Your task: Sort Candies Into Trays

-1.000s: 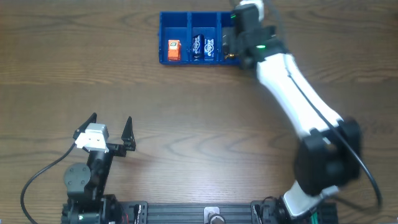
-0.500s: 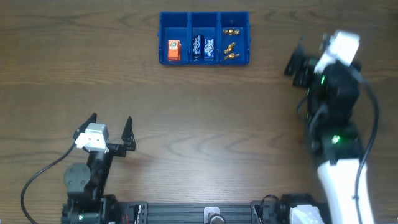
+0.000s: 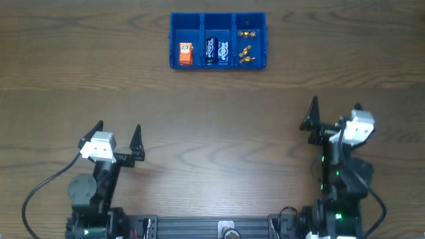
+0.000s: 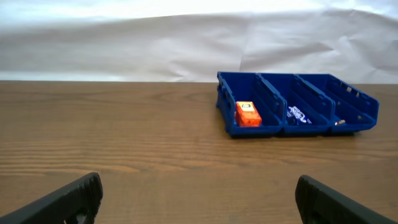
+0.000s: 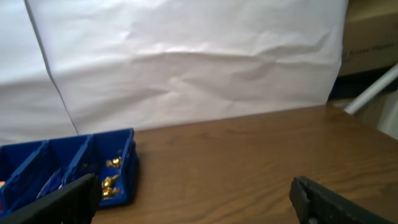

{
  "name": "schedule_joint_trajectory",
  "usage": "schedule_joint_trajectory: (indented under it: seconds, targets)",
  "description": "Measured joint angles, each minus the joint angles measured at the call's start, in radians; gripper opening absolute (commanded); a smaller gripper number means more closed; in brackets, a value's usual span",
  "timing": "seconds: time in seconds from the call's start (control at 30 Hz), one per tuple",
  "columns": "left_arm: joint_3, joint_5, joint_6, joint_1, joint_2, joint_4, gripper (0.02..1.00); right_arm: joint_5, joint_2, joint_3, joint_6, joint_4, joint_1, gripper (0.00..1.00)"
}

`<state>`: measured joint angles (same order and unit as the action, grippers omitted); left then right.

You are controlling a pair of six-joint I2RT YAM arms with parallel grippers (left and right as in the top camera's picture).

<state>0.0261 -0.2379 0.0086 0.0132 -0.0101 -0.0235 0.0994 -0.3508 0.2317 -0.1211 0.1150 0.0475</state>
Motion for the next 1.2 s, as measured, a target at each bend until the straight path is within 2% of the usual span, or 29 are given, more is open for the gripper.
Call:
schedule_joint_trajectory:
  seconds: [0.3, 0.73, 1.2]
  targets:
    - [0.0, 0.0, 0.0, 0.0, 0.0, 0.0, 0.998, -0.047, 0.197, -0.203, 0.0, 0.126, 0.01, 1.0]
    - [0.0, 0.0, 0.0, 0.0, 0.0, 0.0, 0.998, -0.071, 0.338, -0.221, 0.048, -0.043, 0.01, 1.0]
    - [0.0, 0.0, 0.0, 0.0, 0.0, 0.0, 0.998, -0.109, 0.339, -0.221, 0.135, -0.096, 0.01, 1.0]
